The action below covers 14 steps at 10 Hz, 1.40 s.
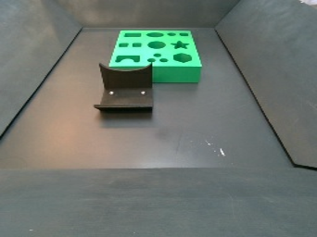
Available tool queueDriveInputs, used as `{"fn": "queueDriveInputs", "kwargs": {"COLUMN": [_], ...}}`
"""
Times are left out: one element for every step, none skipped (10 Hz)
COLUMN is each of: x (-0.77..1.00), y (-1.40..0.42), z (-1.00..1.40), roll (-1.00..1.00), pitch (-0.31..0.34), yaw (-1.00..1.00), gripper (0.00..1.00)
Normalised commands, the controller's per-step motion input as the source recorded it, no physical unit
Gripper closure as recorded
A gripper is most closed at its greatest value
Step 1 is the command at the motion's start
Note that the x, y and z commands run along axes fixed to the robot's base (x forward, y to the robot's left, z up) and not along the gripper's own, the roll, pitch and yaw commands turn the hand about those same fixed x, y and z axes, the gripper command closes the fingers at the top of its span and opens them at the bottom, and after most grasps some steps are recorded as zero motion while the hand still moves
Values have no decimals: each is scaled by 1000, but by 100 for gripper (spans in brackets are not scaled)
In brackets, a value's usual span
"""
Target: Insert the double-square object.
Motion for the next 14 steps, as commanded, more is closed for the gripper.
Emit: {"fn": "queueDriveInputs", "kwargs": {"x": [823,1000,1000,1000,1000,1000,991,897,891,891,817,769,654,543], "y": [0,237,234,286,383,349,246,194,194,254,180,117,17,14], "z": [-903,-877,-706,-606,-509,-429,-363,-329,-337,-497,-600,-637,-551,-331], "roll": [-60,0,0,3,0,16,53,89,96,46,79,117,111,64], "pitch": [-4,-3,0,4,13,31,54,59,63,79,57,43,61,116], "yaw": [-380,-109,-20,0,0,40,197,277,280,277,266,257,131,0], "gripper": [100,100,100,100,100,100,100,100,100,100,100,100,100,100]}}
